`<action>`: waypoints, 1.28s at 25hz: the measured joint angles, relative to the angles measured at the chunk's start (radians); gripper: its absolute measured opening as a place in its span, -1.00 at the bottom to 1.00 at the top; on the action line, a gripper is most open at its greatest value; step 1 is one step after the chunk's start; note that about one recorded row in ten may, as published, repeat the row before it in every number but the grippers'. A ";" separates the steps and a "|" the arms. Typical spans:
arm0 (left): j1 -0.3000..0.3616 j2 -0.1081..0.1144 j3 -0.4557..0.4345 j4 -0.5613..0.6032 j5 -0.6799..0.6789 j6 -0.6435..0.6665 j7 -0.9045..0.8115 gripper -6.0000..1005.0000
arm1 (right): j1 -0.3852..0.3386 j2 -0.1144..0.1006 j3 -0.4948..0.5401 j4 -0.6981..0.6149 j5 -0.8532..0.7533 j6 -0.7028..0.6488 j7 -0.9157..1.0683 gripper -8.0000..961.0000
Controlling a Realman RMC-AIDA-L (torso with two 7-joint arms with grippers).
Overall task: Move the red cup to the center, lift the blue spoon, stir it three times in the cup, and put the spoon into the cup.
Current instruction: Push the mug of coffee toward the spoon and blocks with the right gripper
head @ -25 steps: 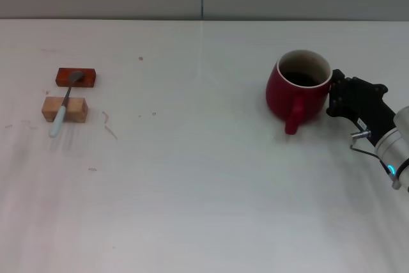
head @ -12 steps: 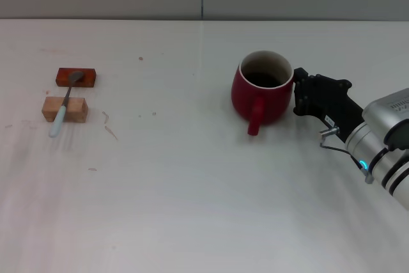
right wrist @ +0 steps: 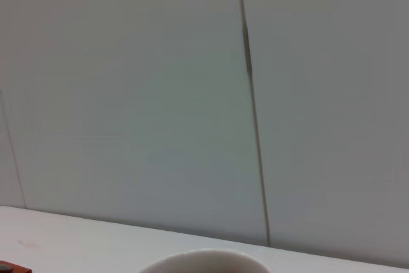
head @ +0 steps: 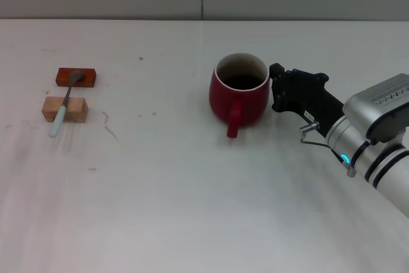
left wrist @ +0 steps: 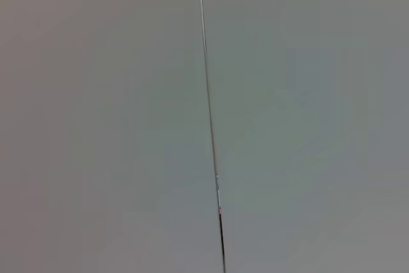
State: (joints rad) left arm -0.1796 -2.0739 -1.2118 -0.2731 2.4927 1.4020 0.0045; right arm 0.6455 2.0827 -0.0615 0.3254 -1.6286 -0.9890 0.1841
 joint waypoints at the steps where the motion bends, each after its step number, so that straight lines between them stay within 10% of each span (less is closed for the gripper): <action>1: 0.000 0.000 0.000 0.000 0.000 0.000 0.000 0.68 | 0.004 0.000 0.003 0.001 -0.012 0.000 0.000 -0.83; 19: 0.000 0.000 0.001 0.001 0.000 0.000 0.000 0.68 | -0.037 0.003 0.197 0.006 -0.250 -0.024 -0.006 -0.78; 32: 0.009 0.000 0.016 0.002 0.000 0.000 -0.001 0.68 | -0.458 -0.003 0.660 -0.141 -0.243 -0.522 -0.008 -0.67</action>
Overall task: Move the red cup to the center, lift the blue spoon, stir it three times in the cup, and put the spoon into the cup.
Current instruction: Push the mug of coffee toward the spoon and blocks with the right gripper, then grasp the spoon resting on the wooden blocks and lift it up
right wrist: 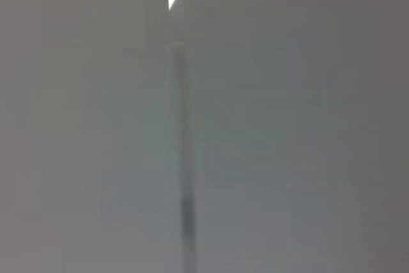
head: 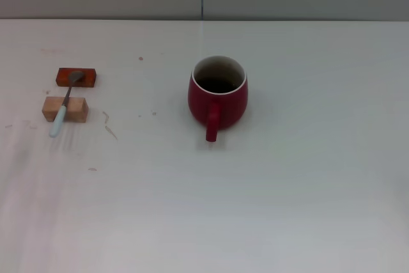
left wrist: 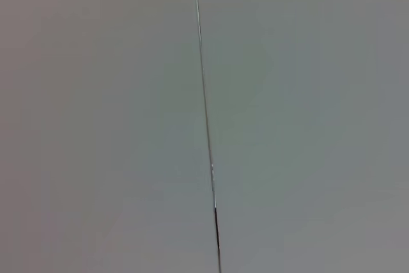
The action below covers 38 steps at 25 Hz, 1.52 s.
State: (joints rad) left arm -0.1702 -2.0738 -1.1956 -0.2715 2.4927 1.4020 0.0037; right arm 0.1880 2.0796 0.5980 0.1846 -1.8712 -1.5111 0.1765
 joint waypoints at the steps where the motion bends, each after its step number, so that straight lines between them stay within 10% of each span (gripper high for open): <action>1: 0.000 0.000 0.000 0.000 0.000 0.000 0.000 0.68 | -0.019 0.000 0.032 -0.007 0.000 -0.013 0.001 -0.58; 10: 0.016 0.001 0.088 -0.009 0.004 0.000 -0.001 0.68 | -0.106 0.003 0.200 -0.047 0.000 -0.043 0.008 0.08; 12: 0.021 0.001 0.109 -0.011 0.004 0.001 -0.001 0.68 | -0.108 0.003 0.200 -0.047 0.000 -0.043 0.007 0.55; 24: 0.071 0.001 0.381 -0.028 0.001 -0.031 0.003 0.68 | -0.106 0.003 0.208 -0.050 0.000 -0.068 0.004 0.59; 38: 0.066 0.000 0.420 -0.037 0.005 -0.183 0.000 0.68 | -0.099 0.002 0.194 -0.054 -0.006 -0.057 0.003 0.59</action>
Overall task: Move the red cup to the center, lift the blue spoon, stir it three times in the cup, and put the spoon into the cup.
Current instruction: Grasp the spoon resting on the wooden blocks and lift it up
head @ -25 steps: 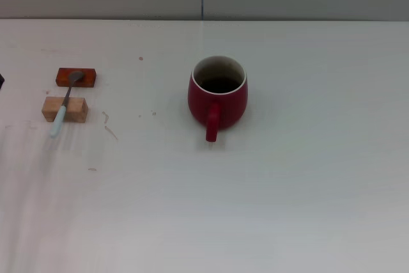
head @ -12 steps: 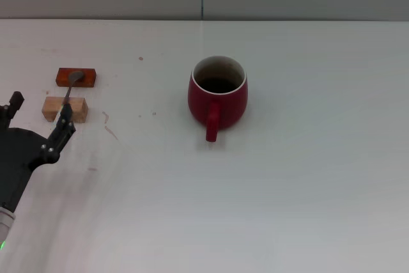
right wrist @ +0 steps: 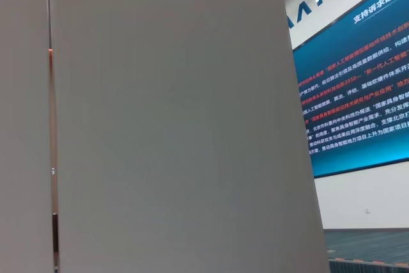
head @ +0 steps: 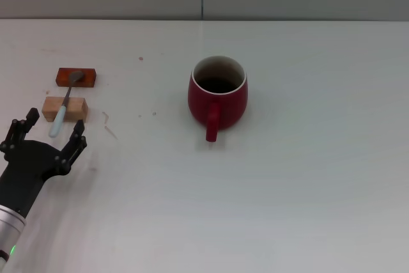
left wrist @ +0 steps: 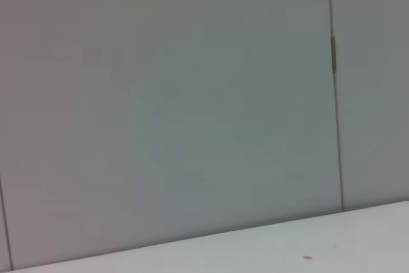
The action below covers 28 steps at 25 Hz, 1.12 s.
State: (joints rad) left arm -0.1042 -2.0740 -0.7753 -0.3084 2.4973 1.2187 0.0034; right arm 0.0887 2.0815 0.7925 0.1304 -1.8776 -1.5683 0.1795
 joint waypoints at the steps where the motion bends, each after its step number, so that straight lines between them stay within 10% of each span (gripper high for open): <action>1: -0.002 0.000 0.006 0.000 -0.001 -0.007 0.000 0.68 | 0.001 0.000 -0.001 0.000 0.000 0.000 0.000 0.59; 28: -0.045 0.001 0.002 -0.008 -0.056 -0.099 -0.052 0.68 | 0.006 0.000 -0.029 0.000 -0.002 0.004 0.000 0.59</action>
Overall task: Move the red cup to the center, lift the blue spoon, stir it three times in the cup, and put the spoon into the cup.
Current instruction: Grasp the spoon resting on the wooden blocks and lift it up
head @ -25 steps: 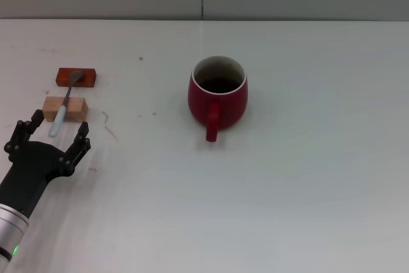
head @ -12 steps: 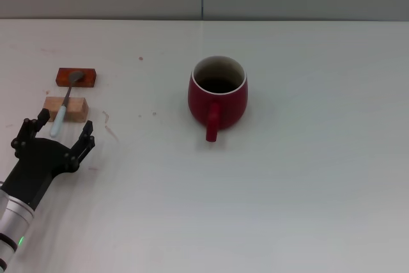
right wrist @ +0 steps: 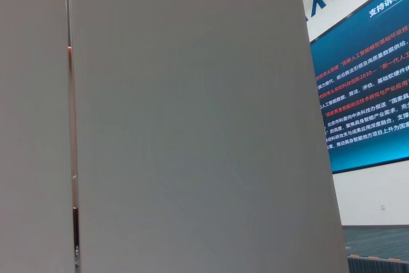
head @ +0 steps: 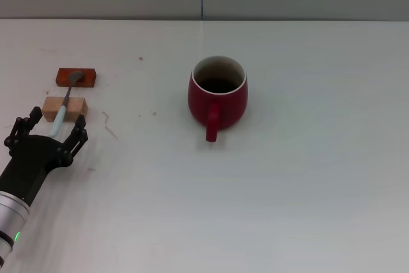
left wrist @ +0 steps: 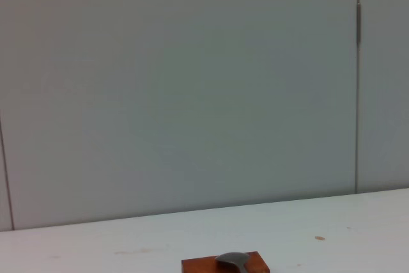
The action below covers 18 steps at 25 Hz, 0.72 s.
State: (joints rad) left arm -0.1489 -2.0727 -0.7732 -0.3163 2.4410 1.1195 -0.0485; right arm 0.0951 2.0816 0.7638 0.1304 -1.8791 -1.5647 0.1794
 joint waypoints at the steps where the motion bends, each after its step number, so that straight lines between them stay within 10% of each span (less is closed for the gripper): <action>1: 0.000 0.001 0.000 0.002 -0.002 0.000 -0.011 0.68 | 0.000 0.000 0.000 0.000 0.000 -0.001 0.000 0.59; 18: -0.005 0.000 0.000 0.005 -0.004 -0.024 -0.012 0.68 | 0.000 0.000 -0.003 0.000 0.000 -0.006 0.000 0.59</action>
State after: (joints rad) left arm -0.1535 -2.0724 -0.7732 -0.3109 2.4375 1.0951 -0.0608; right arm 0.0951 2.0816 0.7610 0.1304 -1.8791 -1.5706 0.1795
